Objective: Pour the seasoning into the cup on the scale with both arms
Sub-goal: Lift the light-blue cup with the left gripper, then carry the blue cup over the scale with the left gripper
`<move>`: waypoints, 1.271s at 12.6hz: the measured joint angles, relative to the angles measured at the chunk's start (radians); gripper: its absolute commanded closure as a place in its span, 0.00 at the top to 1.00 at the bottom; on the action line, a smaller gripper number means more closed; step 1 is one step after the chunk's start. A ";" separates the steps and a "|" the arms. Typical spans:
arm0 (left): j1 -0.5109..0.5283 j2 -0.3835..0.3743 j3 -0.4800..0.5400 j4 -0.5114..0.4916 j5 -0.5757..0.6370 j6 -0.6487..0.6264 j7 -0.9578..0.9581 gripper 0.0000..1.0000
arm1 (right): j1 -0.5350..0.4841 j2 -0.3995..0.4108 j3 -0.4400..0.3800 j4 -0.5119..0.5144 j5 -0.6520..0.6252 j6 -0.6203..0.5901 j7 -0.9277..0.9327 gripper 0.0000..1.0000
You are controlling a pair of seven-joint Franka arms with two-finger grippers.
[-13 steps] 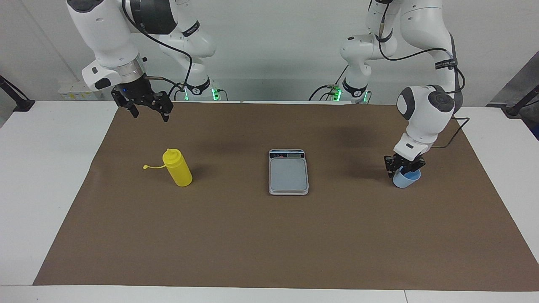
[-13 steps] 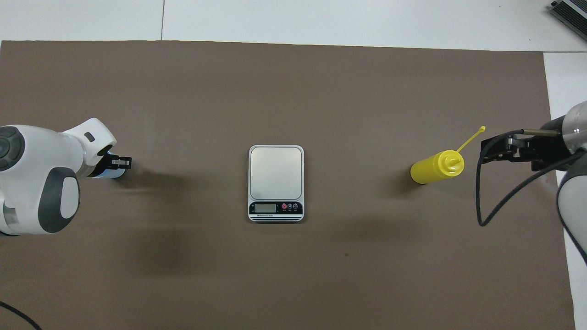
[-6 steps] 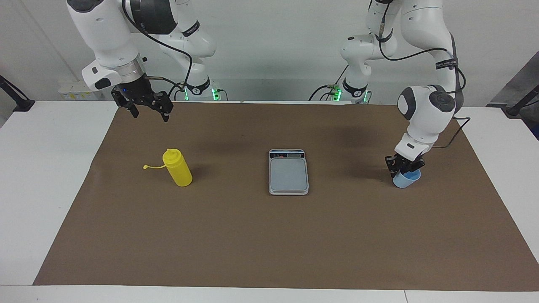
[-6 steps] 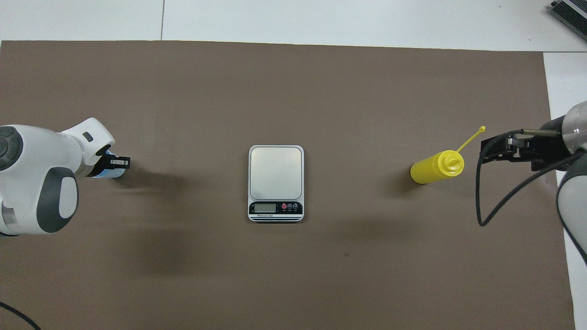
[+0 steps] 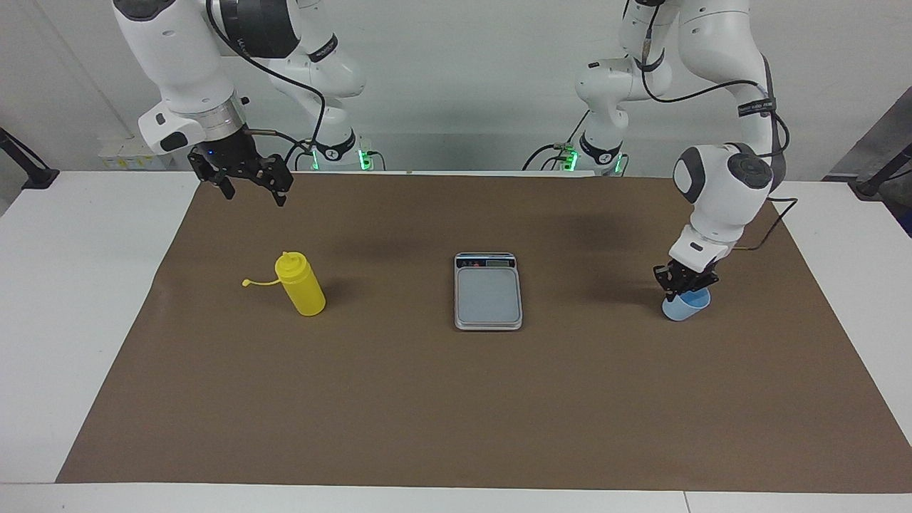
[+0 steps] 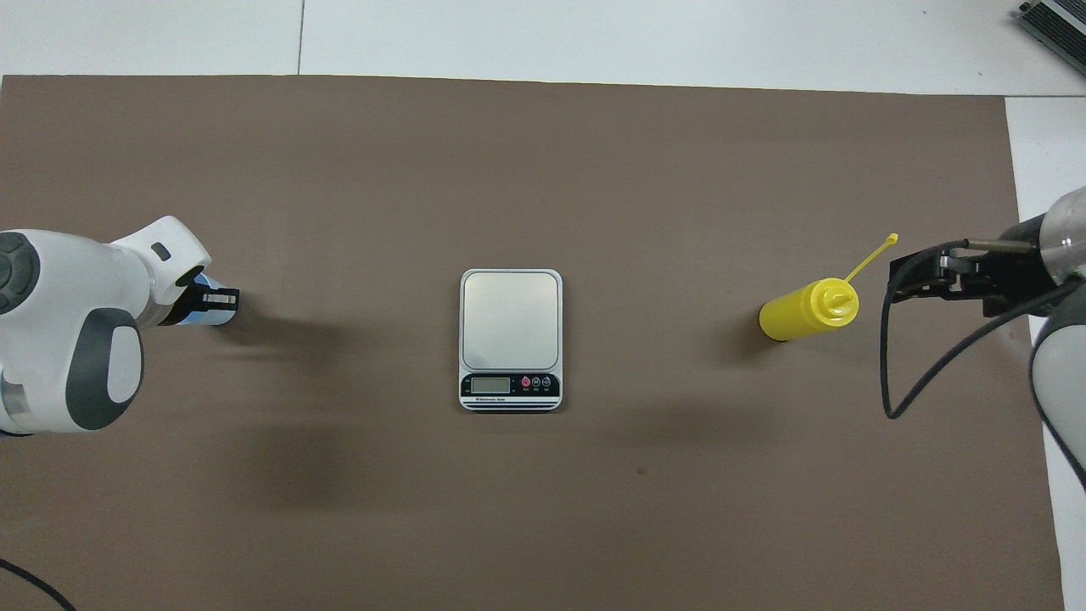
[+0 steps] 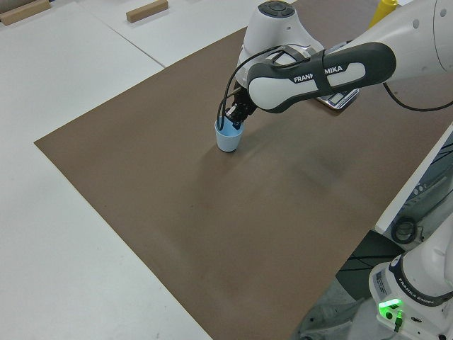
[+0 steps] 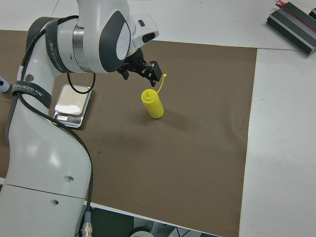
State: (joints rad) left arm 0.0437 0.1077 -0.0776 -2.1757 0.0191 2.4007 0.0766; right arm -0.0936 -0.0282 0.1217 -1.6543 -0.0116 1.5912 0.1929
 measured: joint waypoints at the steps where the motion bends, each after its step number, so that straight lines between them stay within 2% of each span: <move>1: 0.000 0.000 0.000 0.000 0.000 0.000 0.000 0.00 | 0.000 0.000 0.000 0.000 0.000 0.000 0.000 1.00; 4: -0.002 0.000 -0.005 0.025 0.000 -0.021 -0.002 0.00 | 0.000 0.000 0.000 0.000 0.000 0.000 0.000 1.00; 9: -0.051 0.012 -0.011 0.194 0.000 -0.213 -0.114 0.00 | 0.000 0.000 0.000 0.000 0.000 0.000 0.000 1.00; 12: -0.122 0.017 -0.012 0.225 0.000 -0.257 -0.257 0.00 | 0.000 0.000 0.000 0.000 0.000 0.000 0.000 1.00; 16: -0.263 0.024 -0.015 0.253 0.000 -0.298 -0.539 0.00 | 0.000 0.000 0.000 0.000 0.000 0.000 0.000 1.00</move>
State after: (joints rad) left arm -0.2195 0.1319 -0.0930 -1.9226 0.0190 2.1028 -0.4622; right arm -0.0936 -0.0282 0.1217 -1.6543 -0.0116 1.5912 0.1929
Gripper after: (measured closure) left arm 0.965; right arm 0.000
